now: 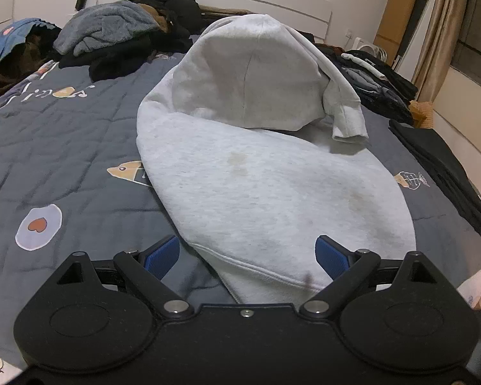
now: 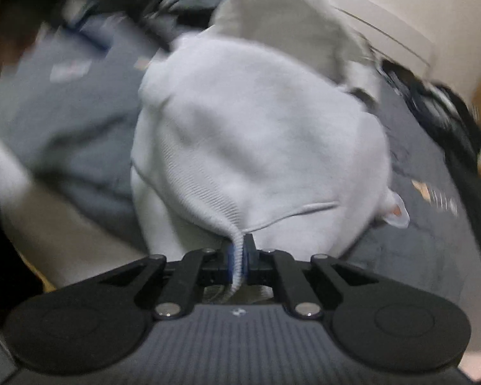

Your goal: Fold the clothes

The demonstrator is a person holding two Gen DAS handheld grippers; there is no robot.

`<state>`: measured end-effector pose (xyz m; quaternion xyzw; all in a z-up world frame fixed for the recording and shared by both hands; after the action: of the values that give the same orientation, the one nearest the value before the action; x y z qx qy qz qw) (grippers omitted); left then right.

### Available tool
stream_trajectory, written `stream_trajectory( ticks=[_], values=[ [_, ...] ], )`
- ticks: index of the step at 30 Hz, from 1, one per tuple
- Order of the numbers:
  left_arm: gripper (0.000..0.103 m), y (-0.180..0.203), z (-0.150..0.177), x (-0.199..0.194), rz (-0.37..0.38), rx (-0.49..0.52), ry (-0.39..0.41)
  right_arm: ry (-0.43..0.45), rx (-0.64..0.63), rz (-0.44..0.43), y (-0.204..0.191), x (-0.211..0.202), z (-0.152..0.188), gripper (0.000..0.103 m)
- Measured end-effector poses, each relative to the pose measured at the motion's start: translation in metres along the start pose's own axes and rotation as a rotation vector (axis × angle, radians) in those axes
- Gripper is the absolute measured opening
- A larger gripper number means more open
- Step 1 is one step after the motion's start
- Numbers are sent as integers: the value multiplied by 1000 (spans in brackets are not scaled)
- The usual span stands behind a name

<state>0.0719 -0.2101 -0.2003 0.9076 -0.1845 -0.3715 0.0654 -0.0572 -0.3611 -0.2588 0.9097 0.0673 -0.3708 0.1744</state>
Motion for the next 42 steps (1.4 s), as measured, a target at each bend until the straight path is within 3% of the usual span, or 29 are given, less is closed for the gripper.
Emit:
stream_trajectory(
  ticks=[4,7,10,16,21,23,25,27,29,31,34,36,38,42],
  values=[
    [91,12,5,-1,-17,106,29,105,317,-73,52,-35,-16,5],
    [92,22,9,-2,-29,186,51,180,474,-130,84,-56,-28,5],
    [94,31,14,-2,-49,271,74,233,538,-162,99,-74,-36,5],
    [94,46,16,19,-169,486,159,280,572,-231,100,-92,-49,5],
    [91,57,19,41,-160,584,173,283,615,-266,104,-90,-48,5],
    [78,59,22,51,-175,633,183,285,624,-272,105,-89,-47,5],
    [73,59,26,60,-197,679,196,285,624,-273,106,-89,-47,5],
    [56,60,29,70,-218,725,208,287,627,-282,108,-88,-47,5],
    [19,58,25,72,-220,712,216,288,622,-280,108,-89,-47,5],
    [16,55,19,71,-213,678,223,290,624,-282,109,-90,-46,5],
    [16,53,17,66,-200,659,232,300,647,-296,111,-90,-47,5],
    [22,52,24,69,-218,685,212,300,648,-300,112,-90,-48,5],
    [45,51,33,75,-241,720,184,300,647,-305,112,-89,-48,5],
    [45,49,38,88,-244,717,150,301,643,-308,110,-90,-51,5]
  ],
)
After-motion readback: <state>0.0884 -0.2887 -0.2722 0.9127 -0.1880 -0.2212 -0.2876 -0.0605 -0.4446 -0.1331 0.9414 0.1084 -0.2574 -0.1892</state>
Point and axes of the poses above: each gripper's, at about its wrist camera, not at the fingertips, and x roughly the way its jaws point, y to its right, z to its underside, the point moved 8 cm from there along x, roughly the way its jaws point, and after that the axes turned 8 degrees about -x, right-handed, at the moved point
